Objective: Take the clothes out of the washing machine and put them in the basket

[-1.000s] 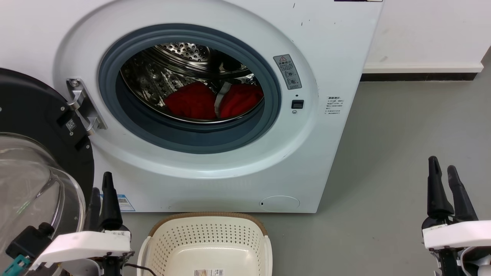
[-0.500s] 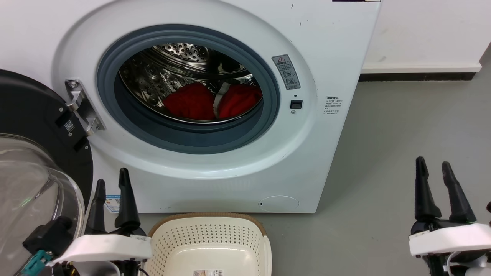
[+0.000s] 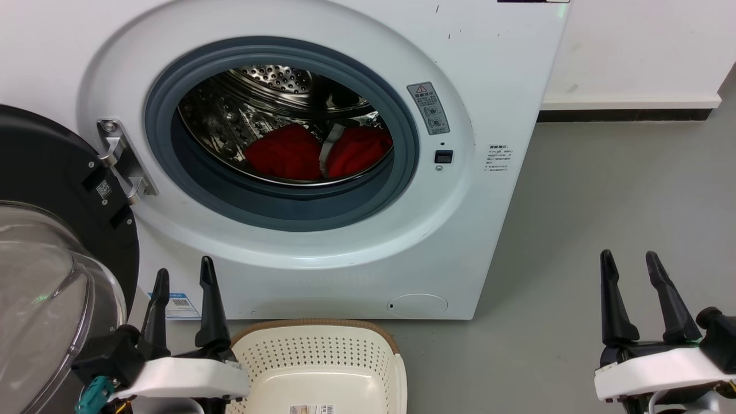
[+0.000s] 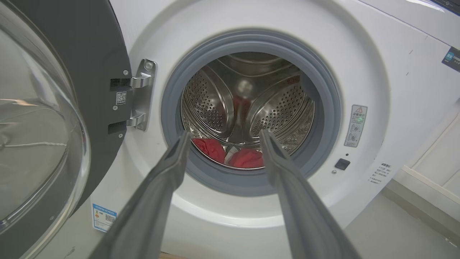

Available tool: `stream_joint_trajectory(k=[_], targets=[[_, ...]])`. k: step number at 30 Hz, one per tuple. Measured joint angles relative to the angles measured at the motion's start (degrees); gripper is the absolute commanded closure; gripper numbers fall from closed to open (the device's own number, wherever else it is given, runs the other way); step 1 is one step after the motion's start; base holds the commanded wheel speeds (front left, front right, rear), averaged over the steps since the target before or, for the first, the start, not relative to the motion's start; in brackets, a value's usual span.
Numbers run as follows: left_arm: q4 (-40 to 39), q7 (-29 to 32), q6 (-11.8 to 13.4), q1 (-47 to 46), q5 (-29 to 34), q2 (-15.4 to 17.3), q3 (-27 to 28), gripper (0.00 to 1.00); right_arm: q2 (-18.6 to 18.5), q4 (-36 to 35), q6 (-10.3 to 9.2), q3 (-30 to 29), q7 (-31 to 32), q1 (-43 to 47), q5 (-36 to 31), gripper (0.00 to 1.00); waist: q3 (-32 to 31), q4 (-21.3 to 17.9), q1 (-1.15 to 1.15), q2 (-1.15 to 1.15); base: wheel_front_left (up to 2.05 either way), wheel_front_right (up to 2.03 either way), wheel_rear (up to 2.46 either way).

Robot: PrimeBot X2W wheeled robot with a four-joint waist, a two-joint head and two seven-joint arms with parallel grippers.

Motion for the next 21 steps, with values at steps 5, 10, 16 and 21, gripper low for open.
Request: stream_joint_trajectory(k=[5,10,16,21], targets=[[0.9,-0.6,-0.2,0.6,3.3,0.2,-1.3,0.00,0.0,1.0,0.01,0.3,-0.7,0.6,-3.0,0.00,-0.1,-0.1,0.00,0.00,0.00,0.00,0.00],[2.4,-1.2,-0.6,1.1,5.9,0.3,-2.0,0.00,0.0,3.7,0.01,0.4,-1.4,1.4,-4.4,0.00,-0.2,-0.3,0.00,0.00,0.00,0.00,0.00],[4.3,-2.0,-0.5,1.2,10.5,1.4,-4.2,0.00,0.0,5.1,0.01,0.6,-2.0,1.4,-7.5,0.00,-0.2,-0.4,0.00,0.00,0.00,0.00,0.00],[6.0,-2.6,0.5,1.5,13.3,2.3,-6.0,0.00,0.0,6.0,0.01,0.3,-2.6,1.4,-8.8,0.00,-0.3,-0.4,0.00,0.00,0.00,0.00,0.00]])
